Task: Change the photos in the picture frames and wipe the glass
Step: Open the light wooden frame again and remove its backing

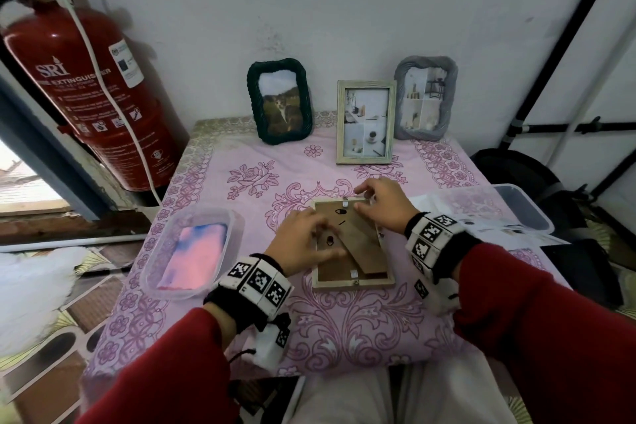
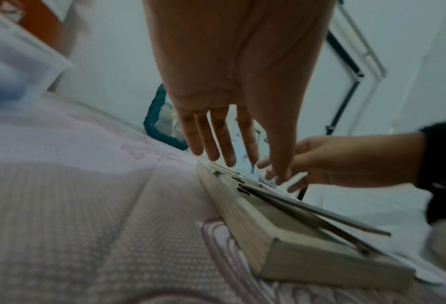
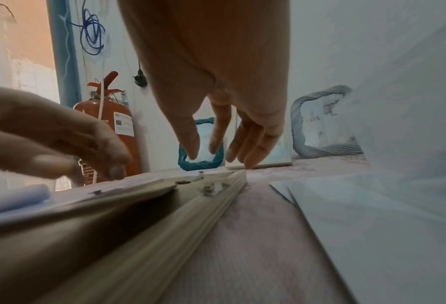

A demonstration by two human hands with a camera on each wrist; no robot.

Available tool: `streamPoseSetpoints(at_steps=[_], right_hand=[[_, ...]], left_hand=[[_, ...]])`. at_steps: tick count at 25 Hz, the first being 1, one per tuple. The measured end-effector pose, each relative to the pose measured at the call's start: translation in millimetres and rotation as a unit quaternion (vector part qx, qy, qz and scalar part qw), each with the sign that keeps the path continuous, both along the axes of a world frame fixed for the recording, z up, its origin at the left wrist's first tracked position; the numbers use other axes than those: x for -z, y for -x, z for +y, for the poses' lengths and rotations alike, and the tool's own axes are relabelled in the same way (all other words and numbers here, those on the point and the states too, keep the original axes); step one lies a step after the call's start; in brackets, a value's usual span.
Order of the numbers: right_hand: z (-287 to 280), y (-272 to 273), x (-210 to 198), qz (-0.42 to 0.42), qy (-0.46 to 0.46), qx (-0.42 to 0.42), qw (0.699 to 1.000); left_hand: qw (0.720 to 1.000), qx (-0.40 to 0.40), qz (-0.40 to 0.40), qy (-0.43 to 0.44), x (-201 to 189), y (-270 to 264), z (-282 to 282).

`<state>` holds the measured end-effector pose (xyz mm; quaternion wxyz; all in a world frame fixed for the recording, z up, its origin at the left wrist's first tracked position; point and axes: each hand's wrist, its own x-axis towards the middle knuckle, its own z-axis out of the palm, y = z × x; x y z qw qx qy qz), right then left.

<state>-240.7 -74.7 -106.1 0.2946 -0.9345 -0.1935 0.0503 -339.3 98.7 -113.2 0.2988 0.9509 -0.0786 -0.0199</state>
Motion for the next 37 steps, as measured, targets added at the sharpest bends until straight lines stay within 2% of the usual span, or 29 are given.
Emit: streamPoseSetpoints(at_steps=[3, 8, 13, 17, 22, 29, 37], right_hand=[[11, -11, -6, 0.007, 0.039, -0.041, 0.998], [16, -20, -9, -0.030, 0.135, -0.077, 0.987], [25, -24, -12, -0.048, 0.166, -0.066, 0.983], [27, -27, -12, -0.029, 0.163, -0.059, 0.984], [17, -38, -17, 0.003, 0.151, -0.093, 0.984], [19, -46, -19, 0.006, 0.158, -0.119, 0.980], [21, -48, -18, 0.008, 0.162, -0.105, 0.981]], left_hand=[[0.990, 0.099, 0.045, -0.090, -1, 10, -6], [0.977, 0.153, 0.060, -0.136, -2, 17, -4], [0.974, 0.149, 0.065, -0.155, -3, 20, -8], [0.978, 0.138, 0.063, -0.145, -2, 17, -7], [0.986, 0.113, 0.060, -0.105, 6, 19, -5], [0.988, 0.111, 0.058, -0.091, 10, 20, -5], [0.988, 0.116, 0.074, -0.067, 7, 23, -5]])
